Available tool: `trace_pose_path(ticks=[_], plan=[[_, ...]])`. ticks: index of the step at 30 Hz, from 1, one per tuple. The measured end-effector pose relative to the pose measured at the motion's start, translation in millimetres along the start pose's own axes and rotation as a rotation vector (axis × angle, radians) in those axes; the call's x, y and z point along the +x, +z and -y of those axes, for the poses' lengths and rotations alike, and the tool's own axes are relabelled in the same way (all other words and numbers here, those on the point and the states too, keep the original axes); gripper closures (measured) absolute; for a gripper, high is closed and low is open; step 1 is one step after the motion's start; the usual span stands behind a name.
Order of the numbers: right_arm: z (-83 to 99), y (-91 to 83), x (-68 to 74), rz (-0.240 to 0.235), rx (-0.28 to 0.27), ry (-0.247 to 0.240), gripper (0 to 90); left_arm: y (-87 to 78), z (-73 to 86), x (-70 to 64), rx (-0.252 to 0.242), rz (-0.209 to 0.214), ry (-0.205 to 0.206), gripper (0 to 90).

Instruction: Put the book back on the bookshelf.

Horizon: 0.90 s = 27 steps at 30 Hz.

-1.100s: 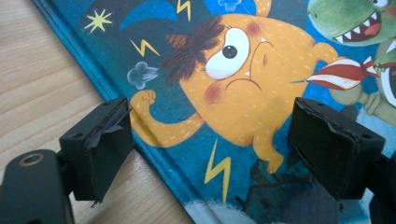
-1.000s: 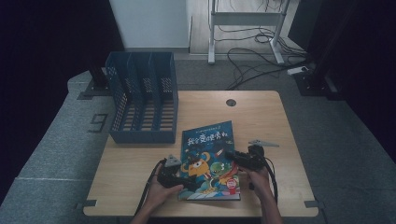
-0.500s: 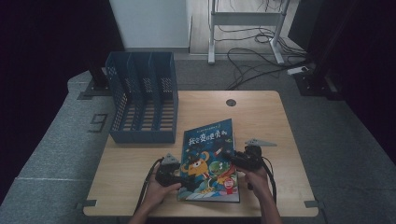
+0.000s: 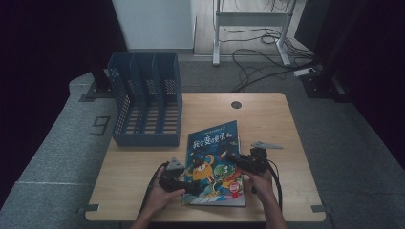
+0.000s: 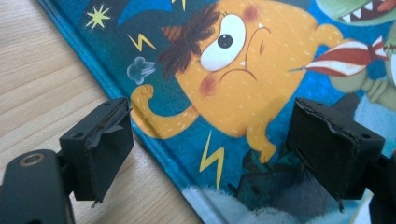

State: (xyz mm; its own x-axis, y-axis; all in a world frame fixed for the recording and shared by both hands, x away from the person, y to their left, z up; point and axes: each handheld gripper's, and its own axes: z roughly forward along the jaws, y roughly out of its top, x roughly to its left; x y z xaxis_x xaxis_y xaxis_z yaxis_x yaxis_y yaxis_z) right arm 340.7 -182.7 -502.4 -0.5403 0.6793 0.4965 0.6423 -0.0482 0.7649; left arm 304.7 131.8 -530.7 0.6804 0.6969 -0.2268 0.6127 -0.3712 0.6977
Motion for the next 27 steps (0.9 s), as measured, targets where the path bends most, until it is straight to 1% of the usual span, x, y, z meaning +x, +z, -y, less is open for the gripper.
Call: trace_pose_path(ticks=[5, 9, 14, 18, 22, 27], plan=[[-3.1, -6.6, 0.4, 0.021, 0.0, -0.006, 69.7, 1.6, 0.1, -2.7, 0.013, 0.002, 0.013, 13.9], [-5.5, -11.3, 1.8, 0.042, -0.001, -0.008, 69.8, 1.8, -0.4, -7.4, 0.031, 0.015, 0.03, 14.1], [-5.3, -13.4, -3.0, 0.045, -0.006, 0.016, 70.3, 1.1, 0.4, -16.1, 0.048, 0.022, 0.069, 14.0], [-6.1, -16.8, -6.5, 0.059, -0.023, 0.035, 70.8, 1.1, 1.8, -21.8, 0.058, 0.017, 0.098, 14.0], [-6.7, -20.9, -9.7, 0.082, -0.039, 0.052, 70.9, 2.0, 2.9, -24.1, 0.062, 0.007, 0.11, 14.0], [-7.7, -24.3, -12.4, 0.098, -0.045, 0.055, 70.7, 2.8, 3.5, -25.2, 0.065, 0.009, 0.113, 14.0]])
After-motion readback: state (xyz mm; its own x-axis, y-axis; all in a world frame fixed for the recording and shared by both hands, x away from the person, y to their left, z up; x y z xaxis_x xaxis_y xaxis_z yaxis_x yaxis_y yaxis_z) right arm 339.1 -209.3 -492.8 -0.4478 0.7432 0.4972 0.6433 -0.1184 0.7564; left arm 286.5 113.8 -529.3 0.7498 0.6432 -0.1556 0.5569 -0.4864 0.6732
